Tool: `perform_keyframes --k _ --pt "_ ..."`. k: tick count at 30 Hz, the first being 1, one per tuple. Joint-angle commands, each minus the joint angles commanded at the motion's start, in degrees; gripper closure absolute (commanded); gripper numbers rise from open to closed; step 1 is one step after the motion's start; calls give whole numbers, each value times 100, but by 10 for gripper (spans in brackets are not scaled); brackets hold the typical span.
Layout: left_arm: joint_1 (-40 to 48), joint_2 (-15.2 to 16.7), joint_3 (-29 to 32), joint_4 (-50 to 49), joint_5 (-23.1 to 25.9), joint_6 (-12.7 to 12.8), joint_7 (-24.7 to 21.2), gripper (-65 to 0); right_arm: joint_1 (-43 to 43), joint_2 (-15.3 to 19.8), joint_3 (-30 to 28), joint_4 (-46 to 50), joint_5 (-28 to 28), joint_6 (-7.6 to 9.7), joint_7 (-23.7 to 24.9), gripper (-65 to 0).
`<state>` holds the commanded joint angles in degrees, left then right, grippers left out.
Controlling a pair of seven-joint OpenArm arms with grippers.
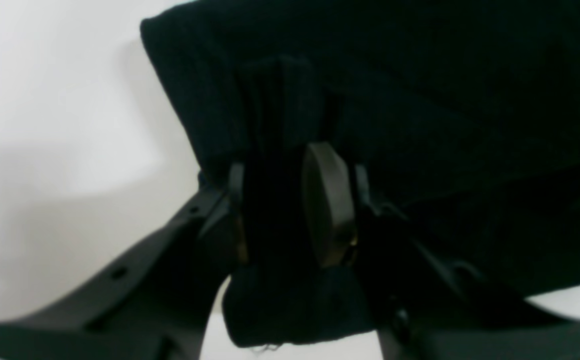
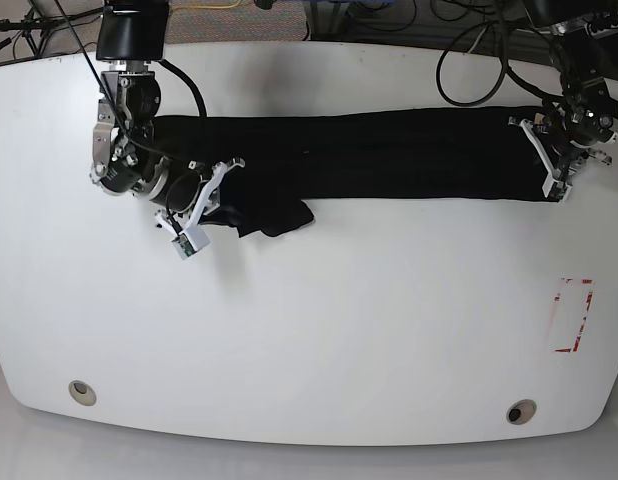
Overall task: Fold the T-shirt properly
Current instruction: 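Grasp the hanging sleeve flap with the right gripper and lift it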
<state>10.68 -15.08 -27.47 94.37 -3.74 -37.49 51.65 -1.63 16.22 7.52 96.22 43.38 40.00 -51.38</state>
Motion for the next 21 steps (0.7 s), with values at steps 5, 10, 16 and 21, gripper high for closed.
perform_keyframes --k 5,10,16,21 --pt "0 0 0 0 0 0 0 -169 -334 378 -26 53 1213 0 -132 -2" --pt "0 0 0 0 0 9 0 -169 -448 519 -26 88 1899 0 -624 -2" --pt "0 9 9 0 0 9 0 -169 -668 519 -26 475 1899 0 -932 -48" --pt "0 9 9 -9 0 9 0 -169 -747 519 -141 633 1899 0 -1248 -65"
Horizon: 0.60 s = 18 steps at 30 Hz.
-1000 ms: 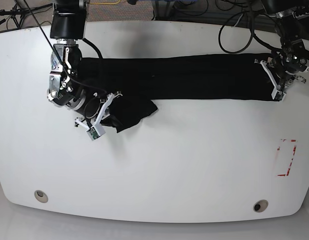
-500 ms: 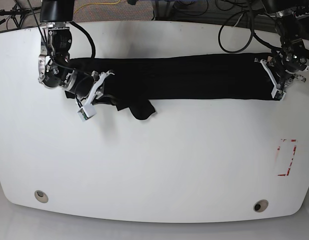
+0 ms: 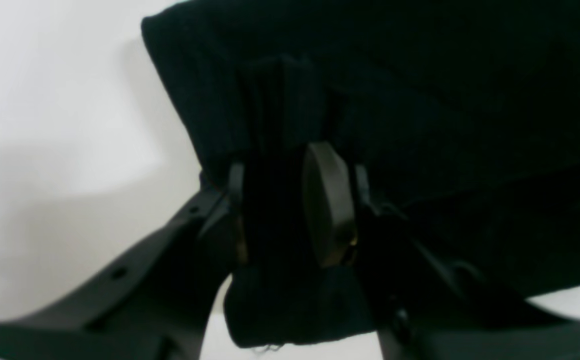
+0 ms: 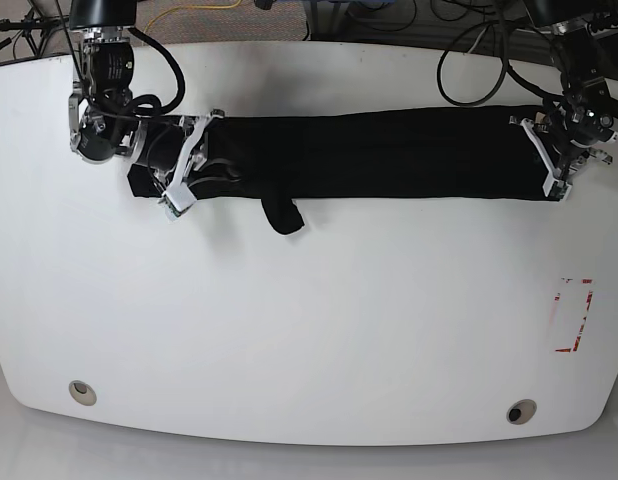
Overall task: Fold the T-shirt properly
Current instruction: 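Grasp the hanging sleeve flap with the right gripper and lift it, then lay the sleeve flap onto the strip with the right gripper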
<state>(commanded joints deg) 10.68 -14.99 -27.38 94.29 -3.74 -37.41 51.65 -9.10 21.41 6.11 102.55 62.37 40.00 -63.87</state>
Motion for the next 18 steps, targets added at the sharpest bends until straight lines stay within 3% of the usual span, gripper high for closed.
perform_keyframes --k 4,6,8,12,18 --pt "0 0 0 0 0 0 0 -169 0 132 -413 -18 -9 0 -44 -79" --pt "0 0 0 0 0 0 0 -169 0 185 -571 -26 -9 0 -44 -122" --pt "0 0 0 0 0 0 0 -169 0 211 -677 -9 -9 0 -44 -184" --pt "0 0 -9 0 0 0 0 -169 0 422 -923 202 -9 0 -70 -369" --pt "0 0 -18 0 0 0 0 -169 44 554 -738 615 -18 0 -35 -393"
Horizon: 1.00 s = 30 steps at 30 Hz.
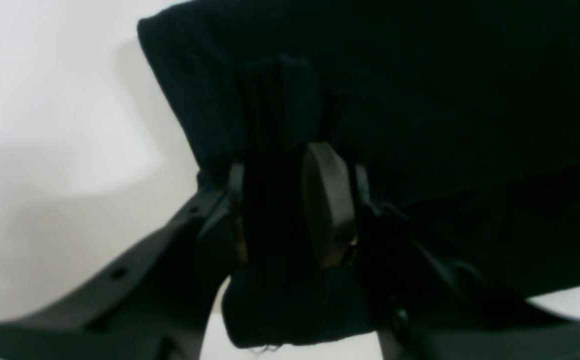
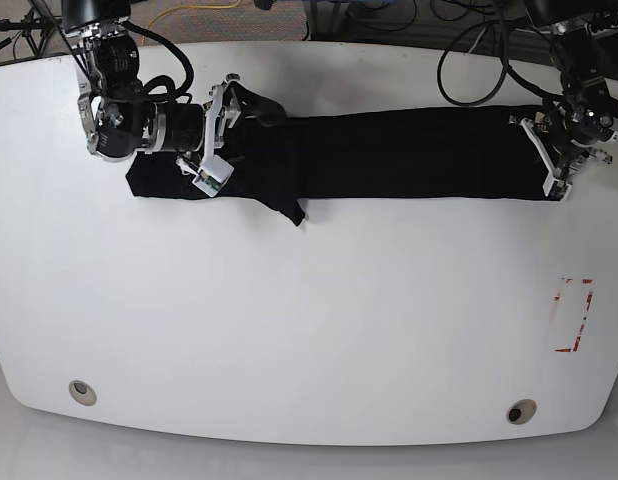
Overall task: Fold the T-shirt properly
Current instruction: 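Lay the sleeve flap onto the strip with the right gripper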
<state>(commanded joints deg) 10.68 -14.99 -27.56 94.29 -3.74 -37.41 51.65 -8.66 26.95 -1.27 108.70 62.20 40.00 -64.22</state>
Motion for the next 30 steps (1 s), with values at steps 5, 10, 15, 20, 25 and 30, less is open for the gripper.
perform_keyframes --k 5,10,15,20,25,30 --pt "-9 0 0 0 0 0 0 -168 18 -141 703 -18 -176 0 26 -393" --pt "-18 0 0 0 0 0 0 -168 123 -624 721 -9 -1002 0 97 -382" --pt "-18 0 9 0 0 0 0 -167 132 -1196 431 -9 -2295 0 211 -239" --pt "-26 88 -9 0 0 0 0 -168 114 -1662 -105 -141 -4000 0 668 -105" --pt "-26 105 -18 0 9 0 0 -169 79 -1873 -492 -870 -5187 0 1380 -92" --pt "-35 105 -9 0 9 0 0 -171 79 -1793 -387 -941 -5284 0 1547 -89"
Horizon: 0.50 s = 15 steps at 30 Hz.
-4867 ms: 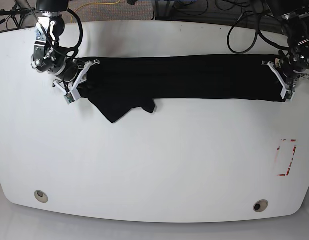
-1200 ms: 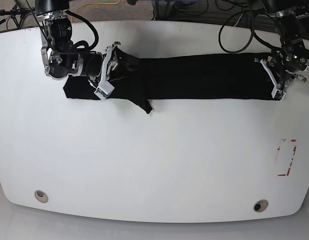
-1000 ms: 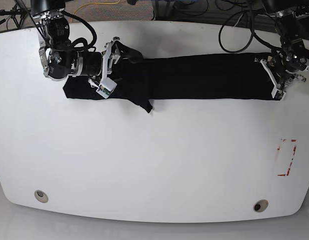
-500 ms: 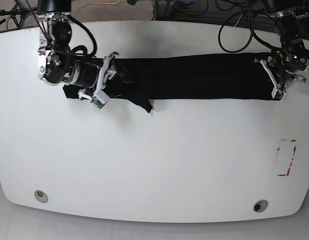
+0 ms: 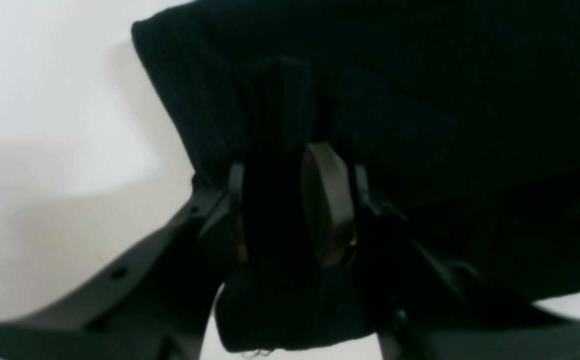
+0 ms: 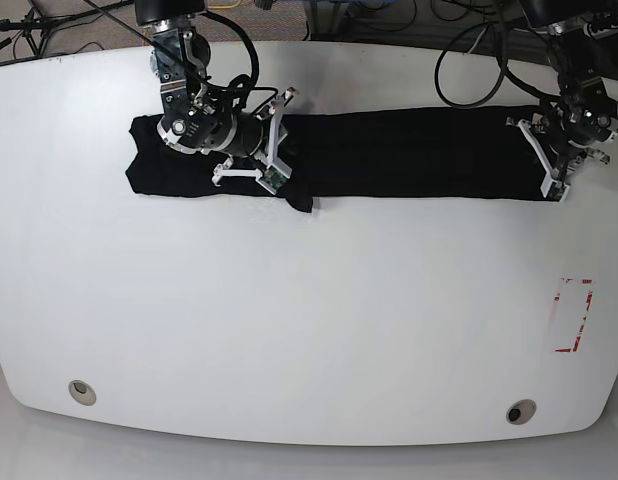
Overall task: Fold the T-shirt properly
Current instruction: 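Lay the sleeve flap onto the strip with the right gripper, then move the left gripper to the strip end and grasp it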
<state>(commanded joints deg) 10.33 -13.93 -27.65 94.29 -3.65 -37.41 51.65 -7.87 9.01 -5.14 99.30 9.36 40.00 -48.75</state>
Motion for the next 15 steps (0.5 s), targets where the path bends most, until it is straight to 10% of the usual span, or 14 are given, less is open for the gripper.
perform_keyframes --k 15 --pt "-237 0 -9 44 -35 -35 0 -171 -158 809 1354 1380 765 0 -985 -94"
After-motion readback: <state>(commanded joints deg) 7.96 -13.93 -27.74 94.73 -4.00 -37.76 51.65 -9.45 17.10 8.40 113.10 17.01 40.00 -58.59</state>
